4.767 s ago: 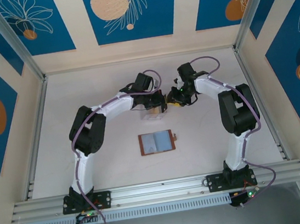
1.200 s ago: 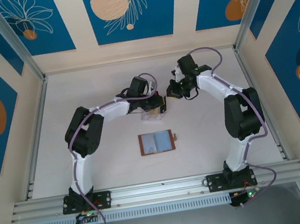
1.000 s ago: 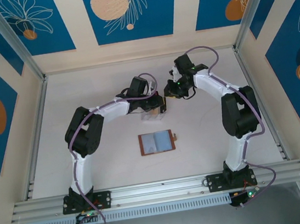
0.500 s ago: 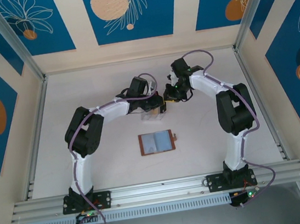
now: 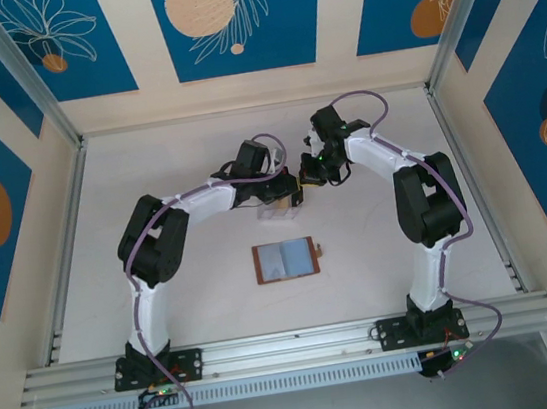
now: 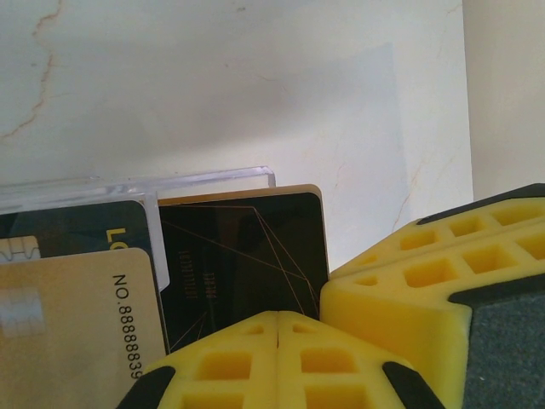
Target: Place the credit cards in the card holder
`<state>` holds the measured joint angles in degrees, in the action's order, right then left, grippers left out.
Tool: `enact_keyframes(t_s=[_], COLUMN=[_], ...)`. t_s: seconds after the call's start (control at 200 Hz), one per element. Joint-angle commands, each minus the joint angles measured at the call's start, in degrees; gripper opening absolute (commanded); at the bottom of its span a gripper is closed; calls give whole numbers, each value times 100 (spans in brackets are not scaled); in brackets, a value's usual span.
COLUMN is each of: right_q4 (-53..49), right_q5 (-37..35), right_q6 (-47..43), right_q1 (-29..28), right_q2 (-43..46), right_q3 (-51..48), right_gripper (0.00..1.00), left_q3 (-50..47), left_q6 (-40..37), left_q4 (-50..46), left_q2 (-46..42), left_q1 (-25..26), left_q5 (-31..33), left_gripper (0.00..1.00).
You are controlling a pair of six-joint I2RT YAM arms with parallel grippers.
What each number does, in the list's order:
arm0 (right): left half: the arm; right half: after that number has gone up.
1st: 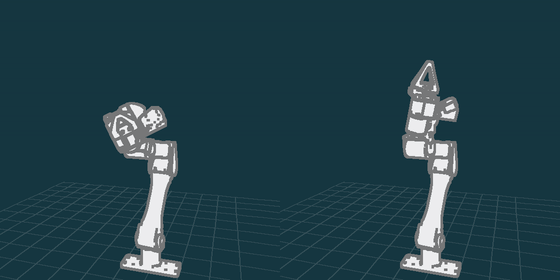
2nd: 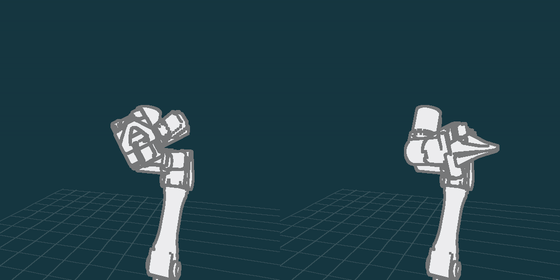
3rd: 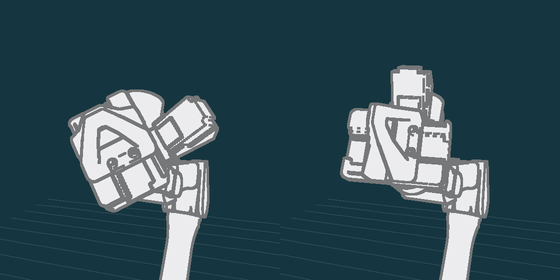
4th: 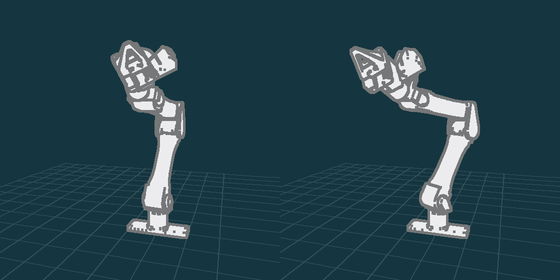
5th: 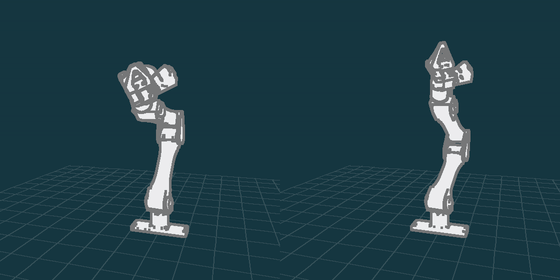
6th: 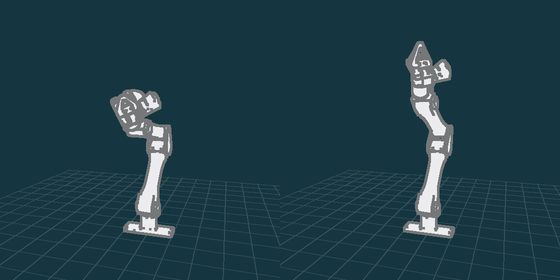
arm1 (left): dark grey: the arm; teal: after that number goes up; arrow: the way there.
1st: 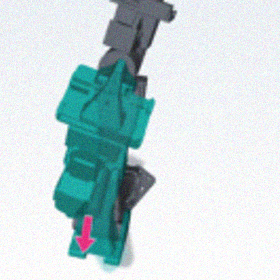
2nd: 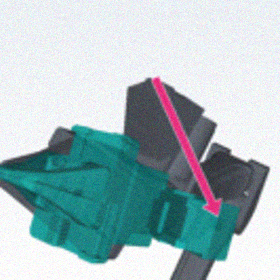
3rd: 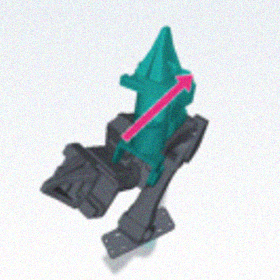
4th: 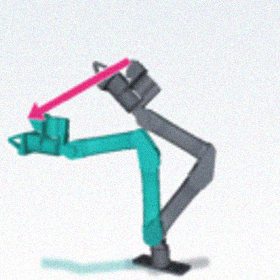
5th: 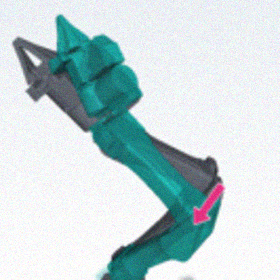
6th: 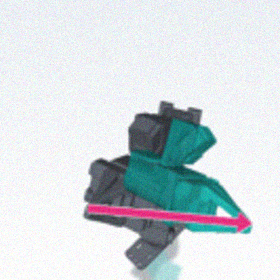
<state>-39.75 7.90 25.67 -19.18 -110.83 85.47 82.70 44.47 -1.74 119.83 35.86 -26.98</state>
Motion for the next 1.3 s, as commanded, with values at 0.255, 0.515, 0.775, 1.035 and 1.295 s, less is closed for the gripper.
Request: enact_keyframes(t_s=[0.255, 0.515, 0.775, 1.035, 1.295], right_q4=[-243, -217, -191, -214, -226], right_q5=[332, 439, 550, 494, 449], right_q6=[-91, -45, -10, -9, -9], right_q1=[41, 78, 89, 107, 107], right_q2=[287, 436, 443, 603, 737], right_q3=[112, 121, 135, 117, 93], right_gripper=[0, 0, 0, 0, 0], left_q3=[-206, -225, -219, -236, -271], left_q6=[-149, -193, -219, -220, -69], left_q4=[-384, -417, -449, -458, -278], left_q2=[-12, 5, 31, 71, -53], left_q1=[-45, -49, -44, -46, -66], left_q5=[33, 62, 70, 93, -40], left_gripper=[6, 7, 8, 6, 6])
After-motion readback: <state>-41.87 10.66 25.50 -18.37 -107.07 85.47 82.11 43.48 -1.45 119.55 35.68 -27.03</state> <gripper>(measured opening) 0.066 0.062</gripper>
